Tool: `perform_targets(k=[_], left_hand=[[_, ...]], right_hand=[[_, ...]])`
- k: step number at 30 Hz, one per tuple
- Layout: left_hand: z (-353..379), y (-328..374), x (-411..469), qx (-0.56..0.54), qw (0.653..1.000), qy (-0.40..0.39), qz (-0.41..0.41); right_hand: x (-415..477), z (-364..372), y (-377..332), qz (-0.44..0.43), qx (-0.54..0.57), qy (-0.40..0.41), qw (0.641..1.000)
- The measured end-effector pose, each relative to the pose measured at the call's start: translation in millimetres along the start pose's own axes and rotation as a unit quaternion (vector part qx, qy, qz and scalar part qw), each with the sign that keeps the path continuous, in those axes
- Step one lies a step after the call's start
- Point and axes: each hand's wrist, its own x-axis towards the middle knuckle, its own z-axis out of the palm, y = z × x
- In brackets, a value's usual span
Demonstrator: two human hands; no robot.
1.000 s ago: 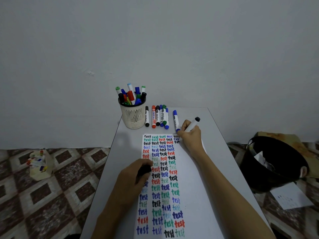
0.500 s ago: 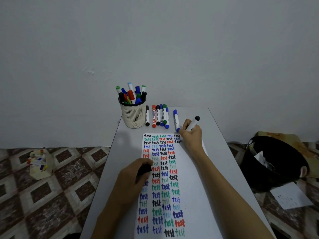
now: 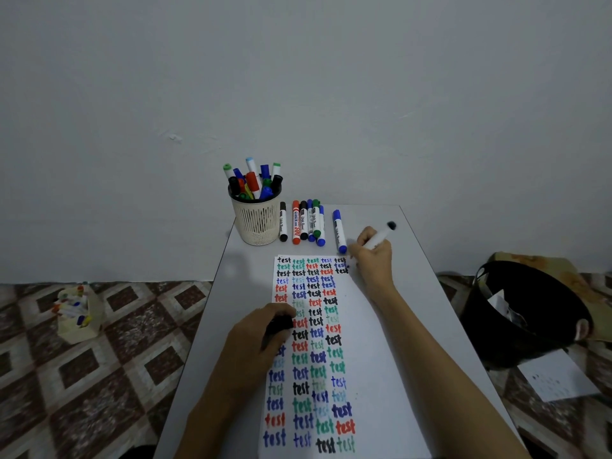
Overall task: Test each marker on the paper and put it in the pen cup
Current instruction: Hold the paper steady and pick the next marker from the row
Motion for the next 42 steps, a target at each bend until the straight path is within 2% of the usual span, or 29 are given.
perform_targets(k=[2,5,7,10,13,15,26,31,37,42], left_hand=[[-1,0,-1,-0.004,1.0,0.008,-0.009],[-3,5,0,-0.066,0.997,0.036,-0.032],[-5,7,0,-0.101,0.991,0.064,-0.056],[-7,8,-1,-0.124,0.985,0.09,-0.085],[-10,8,-1,-0.132,0.983,0.1,-0.085],[-11,8,-1,-0.146,0.98,0.102,-0.085],[-13,8,-3,-0.181,0.979,0.061,-0.075],[-15,7,0,-0.259,0.958,0.092,-0.085],[-16,7,-2,-0.229,0.966,0.1,-0.067],[-19,7,0,-0.181,0.976,0.118,-0.036]], right_hand=[[1,-6,-3,0.003,0.086,0.022,0.996],[-4,-12,-9,0.01,0.145,0.016,0.989],[-15,-13,-15,0.017,0.165,-0.026,0.986],[-37,-13,-26,0.035,0.205,-0.147,0.967],[-60,-18,-32,0.049,0.169,-0.246,0.953],[-74,-19,-30,0.041,0.136,-0.277,0.95],[-95,-11,-19,0.05,0.114,-0.309,0.943],[-92,-20,-15,0.015,-0.014,-0.294,0.956],[-103,-8,-12,-0.082,-0.129,-0.335,0.93],[-101,-2,-14,-0.078,-0.123,-0.331,0.932]])
